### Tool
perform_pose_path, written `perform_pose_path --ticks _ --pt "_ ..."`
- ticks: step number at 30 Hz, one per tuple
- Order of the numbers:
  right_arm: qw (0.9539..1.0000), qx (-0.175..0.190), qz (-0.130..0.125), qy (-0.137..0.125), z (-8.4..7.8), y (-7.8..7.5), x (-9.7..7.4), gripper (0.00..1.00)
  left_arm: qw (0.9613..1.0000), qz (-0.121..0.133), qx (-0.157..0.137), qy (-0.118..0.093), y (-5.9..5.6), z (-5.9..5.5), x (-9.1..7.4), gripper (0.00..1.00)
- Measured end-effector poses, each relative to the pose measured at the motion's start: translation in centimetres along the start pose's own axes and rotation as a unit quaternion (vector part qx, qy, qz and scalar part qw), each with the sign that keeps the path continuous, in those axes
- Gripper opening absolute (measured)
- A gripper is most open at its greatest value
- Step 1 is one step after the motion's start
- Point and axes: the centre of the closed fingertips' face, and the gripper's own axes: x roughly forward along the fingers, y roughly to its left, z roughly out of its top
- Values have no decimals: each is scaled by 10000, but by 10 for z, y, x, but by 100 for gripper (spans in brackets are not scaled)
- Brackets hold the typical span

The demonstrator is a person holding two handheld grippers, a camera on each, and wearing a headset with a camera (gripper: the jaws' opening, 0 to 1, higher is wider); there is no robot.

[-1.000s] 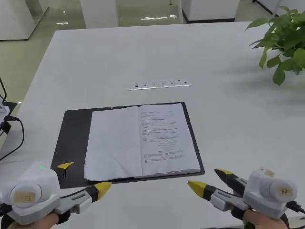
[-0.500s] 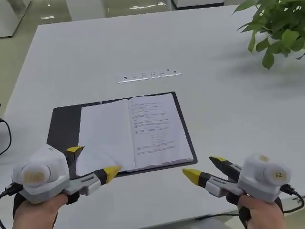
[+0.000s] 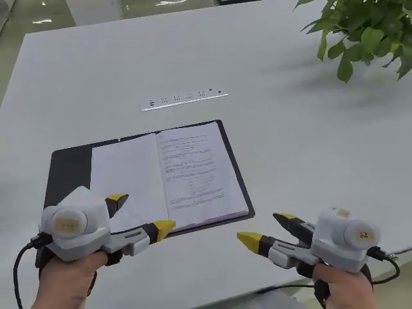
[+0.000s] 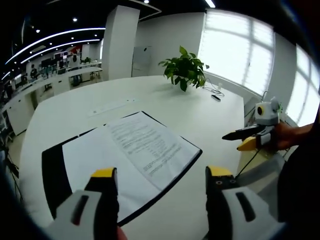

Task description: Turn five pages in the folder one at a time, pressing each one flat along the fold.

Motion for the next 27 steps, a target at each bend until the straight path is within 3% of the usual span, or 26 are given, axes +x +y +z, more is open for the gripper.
perform_pose_path --ticks 9,15,27 --pt "9999 9 52 87 -3 -6 -1 68 9993 -286 181 159 -12 4 30 70" --pt "9999 11 58 115 -4 -10 1 68 9981 -470 328 218 -24 12 48 67" --pt "9997 39 72 211 -9 -14 1 68 9939 -808 651 384 -43 20 98 68"
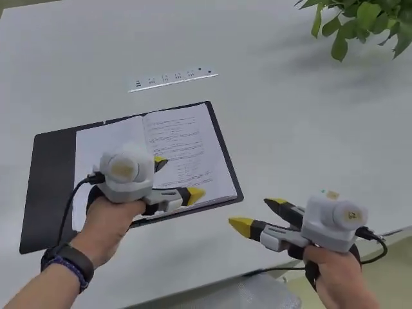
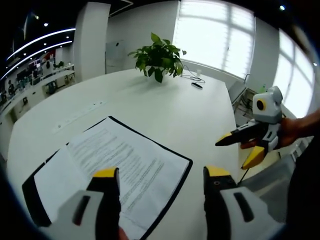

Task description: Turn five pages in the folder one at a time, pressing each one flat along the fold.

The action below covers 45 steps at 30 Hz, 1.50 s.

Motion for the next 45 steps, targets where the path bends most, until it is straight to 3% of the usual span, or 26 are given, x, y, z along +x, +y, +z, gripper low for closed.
perform_pose_path --ticks 7,12,22,24,29,32,36,45 --pt "10000 32 -28 85 -6 -3 -1 67 9995 -88 191 216 -4 -7 28 68" --pt "9998 28 -21 212 -12 -1 -1 67 9991 -8 290 293 -1 -10 45 67" --pt "9995 71 -44 299 -14 -2 -1 66 9992 2 149 362 -7 -15 81 67" --pt "9994 97 -53 313 -15 -3 -2 66 9988 -60 158 466 -11 -22 90 66" --pt "9993 152 -78 326 -18 -5 -5 65 9981 111 186 568 -8 -31 97 67" --pt "9992 191 -93 331 -19 -5 -6 64 9966 248 238 744 -5 -40 98 67" --pt "9989 281 -135 356 -23 -7 -6 63 9956 371 429 743 -5 -42 100 67" --pt "9989 242 -78 391 -19 -8 2 62 9958 378 462 689 -1 -42 98 65"
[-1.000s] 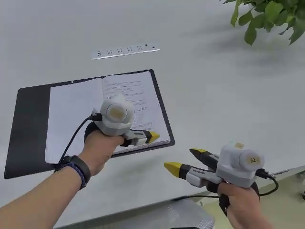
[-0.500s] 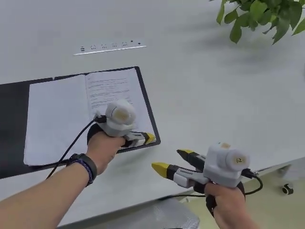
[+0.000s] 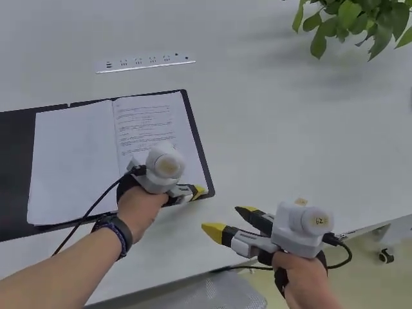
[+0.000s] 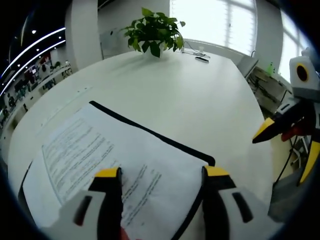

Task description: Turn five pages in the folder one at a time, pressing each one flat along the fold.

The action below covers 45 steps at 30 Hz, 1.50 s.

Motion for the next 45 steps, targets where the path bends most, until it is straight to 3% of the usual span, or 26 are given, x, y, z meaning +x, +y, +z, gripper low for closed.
perform_pose_path --ticks 8,17,27,34,38,42,45 --pt "9999 -111 103 -76 19 -3 12 59 10000 -44 -57 -54 3 1 -2 61" --pt "9992 -296 276 -63 34 0 29 55 9984 -16 -540 -178 14 -2 -11 48" --pt "9979 -388 493 -154 64 -5 62 52 9922 88 -1175 -414 20 -7 -28 39" --pt "9973 -316 647 -111 73 -8 93 51 9916 65 -1220 -429 18 -11 -33 37" --pt "9971 -98 745 -118 76 -12 109 51 9918 56 -1207 -412 16 -14 -34 37" --pt "9958 135 887 -151 80 -9 117 49 9920 26 -1204 -385 16 -16 -35 37" --pt "9956 108 914 -171 81 -6 115 46 9928 -33 -1152 -325 14 -19 -36 40"
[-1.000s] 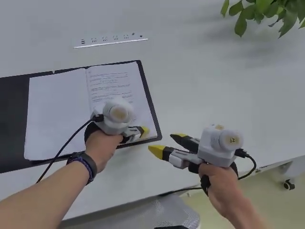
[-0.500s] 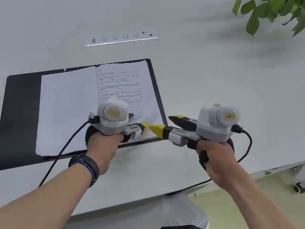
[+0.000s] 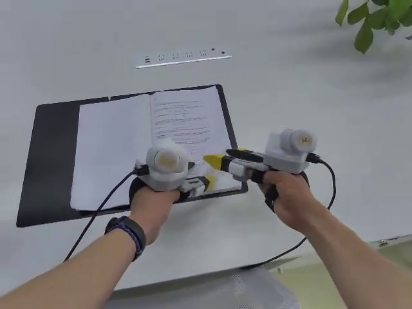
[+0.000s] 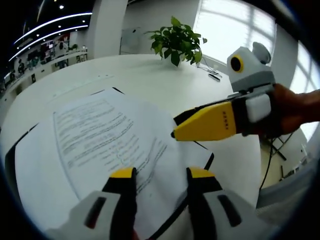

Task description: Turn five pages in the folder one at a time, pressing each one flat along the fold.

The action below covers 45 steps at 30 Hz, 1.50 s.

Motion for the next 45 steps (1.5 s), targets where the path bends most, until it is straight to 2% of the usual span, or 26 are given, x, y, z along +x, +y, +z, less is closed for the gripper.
perform_pose_path --ticks 3,10,15,20,23,31,38,45 --pt "10000 45 21 -75 0 -1 -5 42 9999 -79 -48 92 -5 -4 -4 45" --pt "9988 345 -43 -350 -3 -4 -15 31 9999 -11 -105 136 -11 -13 -20 55" --pt "9989 316 -53 -347 -5 -2 -17 20 9999 100 -123 50 -7 -8 -33 58" --pt "9982 325 -60 -496 -1 -1 -18 6 9995 278 -127 -119 -2 0 -51 58" --pt "9982 294 -32 -518 2 3 -18 3 9992 369 -25 -137 2 1 -60 59" --pt "9976 311 -2 -619 9 13 -18 0 9980 594 -42 -206 13 -1 -82 61" --pt "9974 255 25 -674 14 21 -18 0 9969 708 -75 -339 21 3 -99 62" --pt "9969 243 57 -752 18 32 -13 0 9946 871 -175 -531 35 7 -119 63"
